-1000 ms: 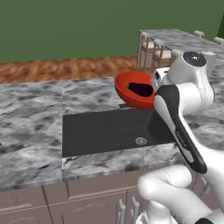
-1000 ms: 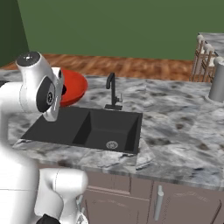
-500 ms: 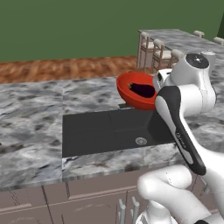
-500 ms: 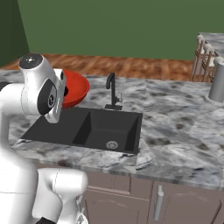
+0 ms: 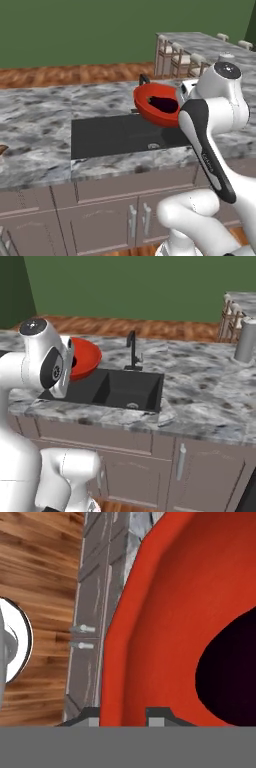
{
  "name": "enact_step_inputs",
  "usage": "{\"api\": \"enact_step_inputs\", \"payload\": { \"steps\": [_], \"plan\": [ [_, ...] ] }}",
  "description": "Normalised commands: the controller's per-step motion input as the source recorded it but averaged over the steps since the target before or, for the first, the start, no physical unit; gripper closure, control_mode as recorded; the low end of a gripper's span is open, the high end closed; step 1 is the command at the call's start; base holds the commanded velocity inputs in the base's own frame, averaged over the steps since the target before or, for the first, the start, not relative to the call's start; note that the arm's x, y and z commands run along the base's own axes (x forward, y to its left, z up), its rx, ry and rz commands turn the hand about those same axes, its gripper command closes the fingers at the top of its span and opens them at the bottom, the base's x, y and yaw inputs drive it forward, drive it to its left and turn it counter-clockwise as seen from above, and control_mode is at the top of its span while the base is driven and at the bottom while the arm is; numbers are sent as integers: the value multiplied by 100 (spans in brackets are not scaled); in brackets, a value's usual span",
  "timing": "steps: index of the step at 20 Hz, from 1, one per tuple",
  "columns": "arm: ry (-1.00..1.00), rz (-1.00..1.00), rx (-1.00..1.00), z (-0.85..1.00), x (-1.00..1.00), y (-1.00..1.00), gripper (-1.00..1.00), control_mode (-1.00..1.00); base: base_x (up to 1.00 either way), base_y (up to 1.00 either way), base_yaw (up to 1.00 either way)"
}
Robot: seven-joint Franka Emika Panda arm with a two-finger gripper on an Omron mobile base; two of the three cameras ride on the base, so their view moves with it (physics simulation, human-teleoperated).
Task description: Pick the eggplant from the sink and place it in the bowl. Then pick the bowl and place it in the microwave. Then close the microwave door and press the start button.
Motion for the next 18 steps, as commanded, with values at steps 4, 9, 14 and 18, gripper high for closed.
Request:
{"api": "enact_step_inputs", "payload": {
  "steps": [4, 9, 14, 18],
  "plan": [
    [0, 0, 0, 0, 0, 0, 100, 100, -14, -7, 58],
    [0, 0, 0, 0, 0, 0, 100, 100, -10, 0, 97],
    [0, 0, 0, 0, 0, 0, 100, 100, -26, 0, 94],
    [0, 0, 0, 0, 0, 0, 100, 100, -11, 0, 83]
  ]
}}
